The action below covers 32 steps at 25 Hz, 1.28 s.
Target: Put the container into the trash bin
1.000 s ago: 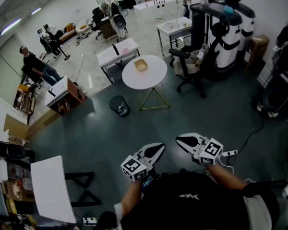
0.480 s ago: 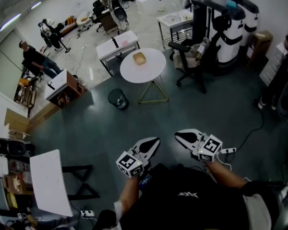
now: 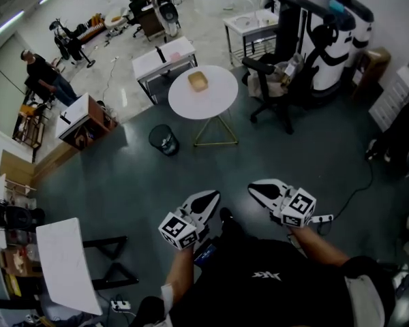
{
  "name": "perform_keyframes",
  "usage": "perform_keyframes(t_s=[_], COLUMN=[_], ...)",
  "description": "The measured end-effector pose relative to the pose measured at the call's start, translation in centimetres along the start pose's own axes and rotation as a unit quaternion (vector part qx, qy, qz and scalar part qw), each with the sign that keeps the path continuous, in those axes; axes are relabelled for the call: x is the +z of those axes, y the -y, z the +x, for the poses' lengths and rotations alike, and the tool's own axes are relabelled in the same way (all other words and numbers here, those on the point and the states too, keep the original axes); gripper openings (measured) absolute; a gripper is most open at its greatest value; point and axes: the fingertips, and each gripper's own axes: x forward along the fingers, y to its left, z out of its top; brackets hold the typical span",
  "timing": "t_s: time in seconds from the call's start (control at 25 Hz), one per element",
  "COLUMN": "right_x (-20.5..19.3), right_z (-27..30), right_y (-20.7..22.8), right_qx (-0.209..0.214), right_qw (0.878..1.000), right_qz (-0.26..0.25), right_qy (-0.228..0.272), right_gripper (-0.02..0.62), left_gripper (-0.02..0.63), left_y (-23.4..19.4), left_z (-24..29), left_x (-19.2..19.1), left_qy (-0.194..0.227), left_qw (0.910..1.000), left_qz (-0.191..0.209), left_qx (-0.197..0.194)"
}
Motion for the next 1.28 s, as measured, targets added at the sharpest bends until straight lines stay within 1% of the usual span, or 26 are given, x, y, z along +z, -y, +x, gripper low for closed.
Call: perform_keyframes(t_s=[0.24,0.44,0.64,0.96,1.12,1.28], right_x=[1.0,2.5,3.8,4.6,4.9,5.3], right_z=[5.9,11.4,15.5,18.1,19.4,21.3], right_y=[4.6,7.4,10.5,14.3,16.4,18.7], right_qx=[0.001,-0.003,-0.023,-0.06,-0.065,-0.058], right_qw=[1.0,1.0,1.0,0.998,0.998,0.998], right_qz=[0.0,-0.002,-0.007,-0.006,-0.003,-0.002], right_qy=[-0.008,-0.012,-0.01,-0.01,-0.012,-0.013], right_gripper=[0.04,0.04,0.038,0.038,0.04,0.038], left_gripper=[0.003,0.003,0.003,0.003,0.003,0.003], left_y=[-7.3,-13.0,-17.9,-23.7,-25.9,-28.2], left_z=[1.5,1.8,1.9,2.2,2.9,3.9], left_x=[2.6,4.9,6.6,6.5,6.8,6.8], left_qy=[0.011,0.008,0.008,0.002,-0.003,-0.007], left_qw=[0.9999,1.0,0.9998,0.9998,0.9997,0.9996], left_qz=[0.003,0.002,-0.001,-0.012,-0.018,-0.025], left_qx=[0.0,-0.006,-0.016,-0.018,-0.014,-0.011])
